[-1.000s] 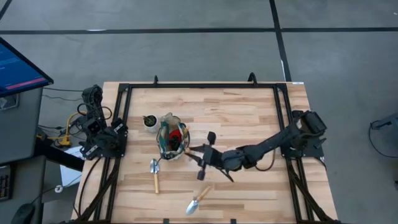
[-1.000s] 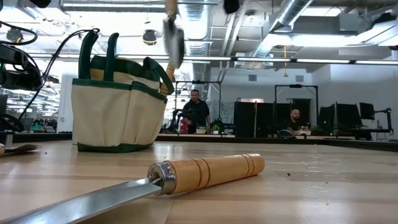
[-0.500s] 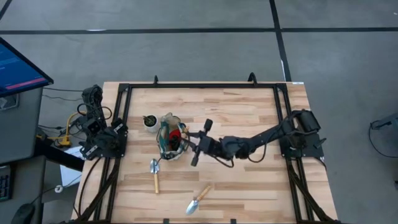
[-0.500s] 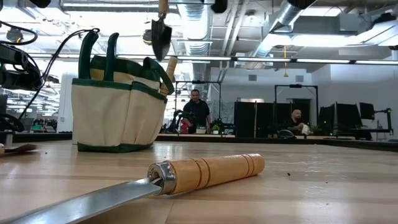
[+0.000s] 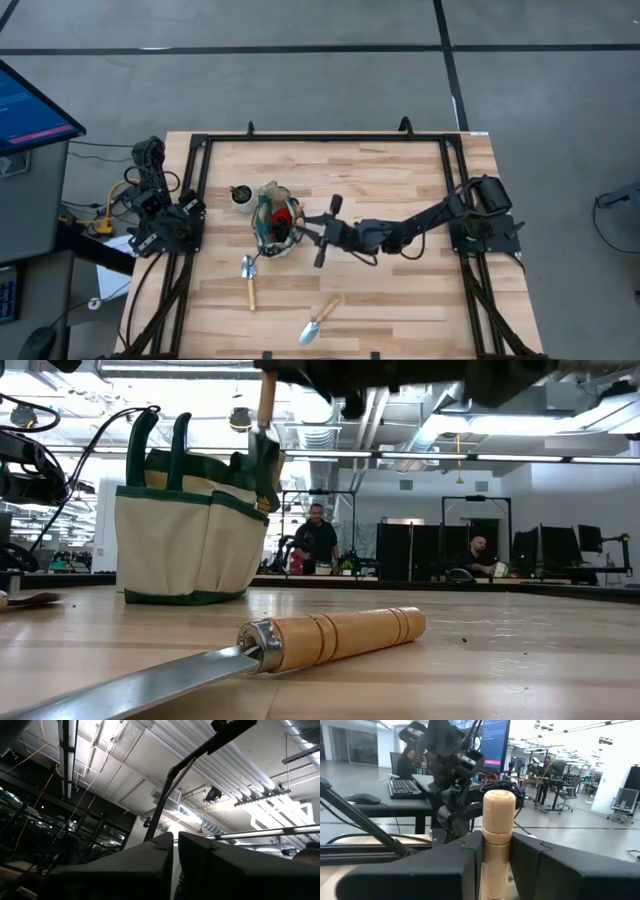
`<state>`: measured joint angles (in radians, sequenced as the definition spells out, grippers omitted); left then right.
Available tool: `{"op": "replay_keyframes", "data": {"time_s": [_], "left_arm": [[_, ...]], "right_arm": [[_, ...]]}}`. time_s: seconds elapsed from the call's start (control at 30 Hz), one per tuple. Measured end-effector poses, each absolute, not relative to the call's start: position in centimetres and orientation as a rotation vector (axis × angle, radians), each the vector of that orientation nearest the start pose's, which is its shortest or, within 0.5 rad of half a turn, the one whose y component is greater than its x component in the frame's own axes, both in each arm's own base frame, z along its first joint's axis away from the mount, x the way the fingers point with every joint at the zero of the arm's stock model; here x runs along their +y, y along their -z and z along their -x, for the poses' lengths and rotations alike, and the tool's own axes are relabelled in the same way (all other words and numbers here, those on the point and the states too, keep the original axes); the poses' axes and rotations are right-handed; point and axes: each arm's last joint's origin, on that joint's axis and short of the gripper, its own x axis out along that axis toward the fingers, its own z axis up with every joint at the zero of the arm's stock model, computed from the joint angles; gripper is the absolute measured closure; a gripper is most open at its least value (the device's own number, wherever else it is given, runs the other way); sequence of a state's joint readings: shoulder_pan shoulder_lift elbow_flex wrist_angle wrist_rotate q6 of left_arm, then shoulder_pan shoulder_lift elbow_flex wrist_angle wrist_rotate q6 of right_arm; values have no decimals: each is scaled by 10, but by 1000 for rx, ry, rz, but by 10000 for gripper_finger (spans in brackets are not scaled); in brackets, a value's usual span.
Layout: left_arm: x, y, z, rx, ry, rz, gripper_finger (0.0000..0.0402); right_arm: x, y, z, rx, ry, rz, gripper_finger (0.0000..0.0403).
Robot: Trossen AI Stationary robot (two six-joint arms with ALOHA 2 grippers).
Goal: Pick & Place Garden tools in Gardening bag
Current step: Put the trowel into the gardening bag
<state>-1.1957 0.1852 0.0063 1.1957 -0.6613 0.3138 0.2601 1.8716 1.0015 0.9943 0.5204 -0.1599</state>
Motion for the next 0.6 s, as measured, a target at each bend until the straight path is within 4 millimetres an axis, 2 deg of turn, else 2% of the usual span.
{"op": "replay_keyframes", "data": {"time_s": [0.23, 0.33, 0.6], "left_arm": [[-49, -245, -39, -672, 378, 526, 382], [-49, -245, -39, -672, 378, 525, 382], [-49, -245, -38, -672, 378, 526, 382]], "right_arm": [[78, -217, -377, -189, 239, 96, 344], [75, -215, -379, -173, 186, 65, 344], [74, -211, -380, -139, 177, 77, 344]]}}
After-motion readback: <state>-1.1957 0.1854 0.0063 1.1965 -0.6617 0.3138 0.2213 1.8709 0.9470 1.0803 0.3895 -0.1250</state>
